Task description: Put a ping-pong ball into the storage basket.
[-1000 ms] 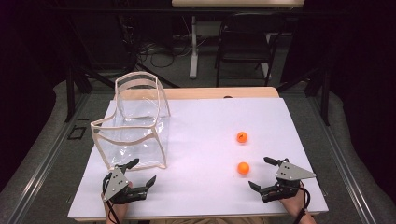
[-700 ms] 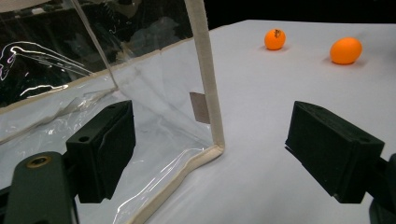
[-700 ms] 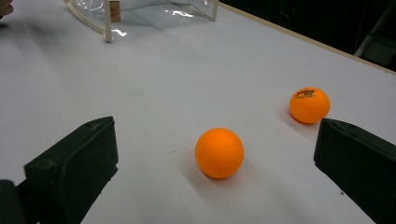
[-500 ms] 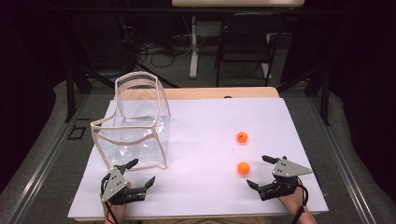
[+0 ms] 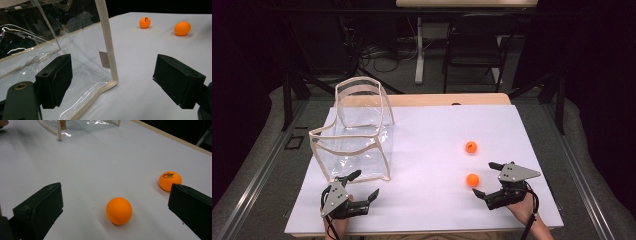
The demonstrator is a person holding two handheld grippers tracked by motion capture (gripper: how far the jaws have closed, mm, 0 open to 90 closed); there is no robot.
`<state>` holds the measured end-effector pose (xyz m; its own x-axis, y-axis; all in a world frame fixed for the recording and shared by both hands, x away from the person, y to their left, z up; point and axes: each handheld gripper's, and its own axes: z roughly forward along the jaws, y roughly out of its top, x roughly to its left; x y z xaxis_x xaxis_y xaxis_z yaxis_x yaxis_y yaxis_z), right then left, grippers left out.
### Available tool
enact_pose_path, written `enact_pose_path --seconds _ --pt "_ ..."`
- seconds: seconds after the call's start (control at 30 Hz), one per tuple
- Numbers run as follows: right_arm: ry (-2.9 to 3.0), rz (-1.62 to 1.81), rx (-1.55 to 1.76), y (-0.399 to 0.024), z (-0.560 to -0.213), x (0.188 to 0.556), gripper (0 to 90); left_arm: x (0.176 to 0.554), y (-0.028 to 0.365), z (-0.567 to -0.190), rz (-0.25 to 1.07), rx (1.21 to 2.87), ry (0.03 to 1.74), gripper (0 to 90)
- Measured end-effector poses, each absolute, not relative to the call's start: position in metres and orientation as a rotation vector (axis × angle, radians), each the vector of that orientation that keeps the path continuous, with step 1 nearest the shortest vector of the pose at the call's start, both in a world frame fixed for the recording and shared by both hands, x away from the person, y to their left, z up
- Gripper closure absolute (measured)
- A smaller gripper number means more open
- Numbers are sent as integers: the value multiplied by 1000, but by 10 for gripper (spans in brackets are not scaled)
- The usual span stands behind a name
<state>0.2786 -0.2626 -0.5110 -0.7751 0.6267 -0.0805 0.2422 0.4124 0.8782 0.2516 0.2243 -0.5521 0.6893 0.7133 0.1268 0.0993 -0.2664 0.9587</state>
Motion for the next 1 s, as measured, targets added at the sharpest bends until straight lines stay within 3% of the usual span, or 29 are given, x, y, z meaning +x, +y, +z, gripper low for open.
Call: enact_pose_path --seconds 1.0 --pt "2439 1184 779 -237 -502 318 0 252 225 -552 682 1771 642 155"
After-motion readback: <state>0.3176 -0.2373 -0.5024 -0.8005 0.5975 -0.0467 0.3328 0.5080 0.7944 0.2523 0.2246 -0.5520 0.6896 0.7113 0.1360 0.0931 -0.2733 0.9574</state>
